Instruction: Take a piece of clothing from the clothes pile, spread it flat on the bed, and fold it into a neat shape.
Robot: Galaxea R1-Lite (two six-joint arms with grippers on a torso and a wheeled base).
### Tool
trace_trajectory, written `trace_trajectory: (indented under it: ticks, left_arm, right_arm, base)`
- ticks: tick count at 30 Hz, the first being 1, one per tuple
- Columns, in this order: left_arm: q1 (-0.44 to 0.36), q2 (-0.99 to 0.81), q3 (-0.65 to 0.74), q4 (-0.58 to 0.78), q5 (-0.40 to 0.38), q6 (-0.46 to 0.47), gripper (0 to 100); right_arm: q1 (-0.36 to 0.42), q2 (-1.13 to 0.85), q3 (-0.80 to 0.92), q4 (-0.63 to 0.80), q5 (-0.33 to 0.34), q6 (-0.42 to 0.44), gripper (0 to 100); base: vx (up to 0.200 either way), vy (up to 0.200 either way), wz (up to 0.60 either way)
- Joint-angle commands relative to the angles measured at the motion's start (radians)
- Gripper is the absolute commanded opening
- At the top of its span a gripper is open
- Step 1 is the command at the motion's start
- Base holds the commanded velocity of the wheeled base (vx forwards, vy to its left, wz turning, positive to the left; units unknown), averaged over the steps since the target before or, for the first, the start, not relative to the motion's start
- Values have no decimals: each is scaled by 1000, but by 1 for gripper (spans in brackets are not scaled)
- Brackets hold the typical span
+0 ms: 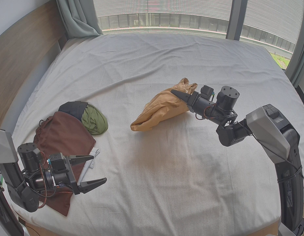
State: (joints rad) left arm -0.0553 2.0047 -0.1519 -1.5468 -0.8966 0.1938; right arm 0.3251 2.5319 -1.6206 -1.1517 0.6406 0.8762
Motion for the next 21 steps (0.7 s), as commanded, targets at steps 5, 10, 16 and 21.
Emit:
trace_trajectory:
  ticks: [5, 10, 16, 21]
  left_arm:
    - [0, 5, 0, -1, -1, -2, 100]
    - [0, 5, 2, -1, -1, -2, 100]
    - [0, 2, 3, -1, -1, -2, 100]
    - [2, 5, 3, -1, -1, -1, 100]
  right_arm:
    - [2, 18, -191, 98, 1, 1, 0]
    - [-3, 76, -243, 132, -1, 3, 0]
    - [-24, 183, -237, 125, -1, -3, 0]
    - [-38, 183, -154, 115, -1, -16, 0]
  base:
    - [0, 0, 0]
    - [0, 0, 0]
    - [0, 0, 0]
    - [0, 0, 0]
